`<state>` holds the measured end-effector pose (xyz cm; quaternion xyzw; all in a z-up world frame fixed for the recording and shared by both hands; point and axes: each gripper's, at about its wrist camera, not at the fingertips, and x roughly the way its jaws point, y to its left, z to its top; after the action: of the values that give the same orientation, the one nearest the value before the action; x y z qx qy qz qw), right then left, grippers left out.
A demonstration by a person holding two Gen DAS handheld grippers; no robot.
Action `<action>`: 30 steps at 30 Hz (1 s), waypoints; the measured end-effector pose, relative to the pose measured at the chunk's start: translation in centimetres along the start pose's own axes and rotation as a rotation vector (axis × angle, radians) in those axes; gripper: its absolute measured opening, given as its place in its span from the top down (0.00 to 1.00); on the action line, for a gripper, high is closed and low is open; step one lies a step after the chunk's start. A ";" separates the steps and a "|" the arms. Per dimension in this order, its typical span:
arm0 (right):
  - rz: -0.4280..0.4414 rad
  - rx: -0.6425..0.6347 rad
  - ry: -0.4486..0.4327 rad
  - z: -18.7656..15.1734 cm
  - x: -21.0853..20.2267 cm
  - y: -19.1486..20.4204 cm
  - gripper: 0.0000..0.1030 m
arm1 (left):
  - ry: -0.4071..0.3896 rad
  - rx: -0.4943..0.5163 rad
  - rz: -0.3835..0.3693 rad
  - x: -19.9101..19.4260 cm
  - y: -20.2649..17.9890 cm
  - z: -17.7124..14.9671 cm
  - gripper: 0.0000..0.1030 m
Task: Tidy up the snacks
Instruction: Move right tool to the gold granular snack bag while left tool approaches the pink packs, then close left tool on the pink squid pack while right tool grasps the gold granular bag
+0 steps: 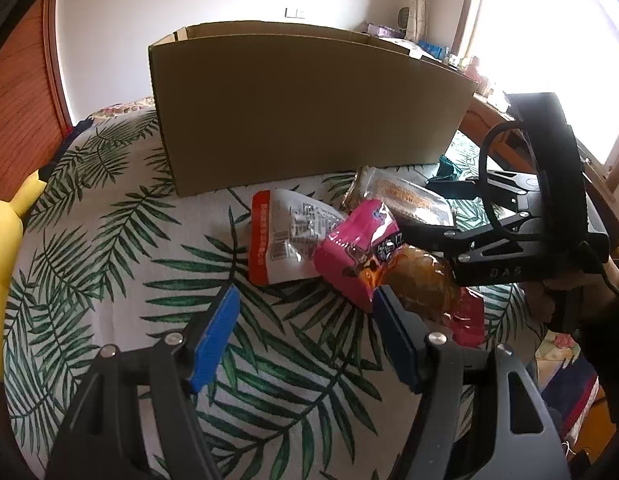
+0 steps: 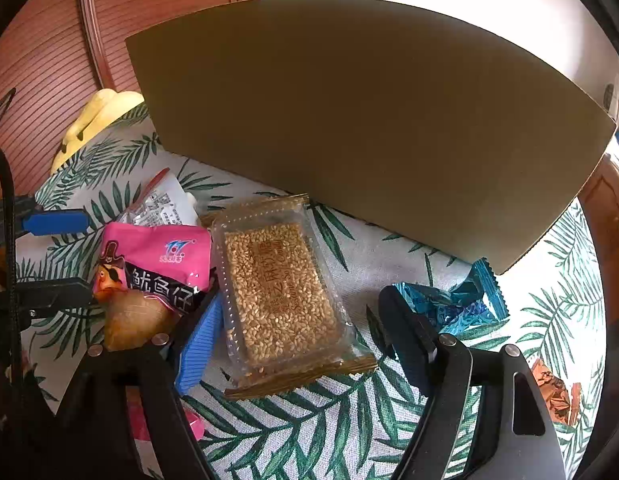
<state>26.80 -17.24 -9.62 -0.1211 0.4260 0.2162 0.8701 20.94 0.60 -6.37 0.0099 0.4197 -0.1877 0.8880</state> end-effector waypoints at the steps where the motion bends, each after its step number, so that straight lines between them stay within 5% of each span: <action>1: 0.000 0.000 0.001 0.0 0.0 0.0 0.23 | -0.002 0.002 0.006 0.0 0.0 -0.1 0.33; 7: -0.006 0.000 0.003 -0.1 0.0 0.1 0.24 | -0.026 0.040 0.041 -0.3 -0.3 -0.4 0.33; 13: 0.000 -0.015 -0.010 -0.7 -0.9 0.7 0.50 | -0.014 0.028 0.028 -0.5 -0.8 -0.5 0.33; 21: -0.036 0.000 -0.073 -2.3 -3.5 1.0 0.52 | -0.009 0.005 -0.053 -0.9 -2.6 1.0 0.33; 30: -0.060 0.046 -0.157 -4.6 -7.9 0.8 0.52 | -0.022 0.025 0.048 1.1 -7.0 3.2 0.33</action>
<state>18.97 -20.47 -6.16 -0.0966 0.3575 0.1889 0.9095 21.52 -6.78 -4.14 0.0287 0.4072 -0.1718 0.8966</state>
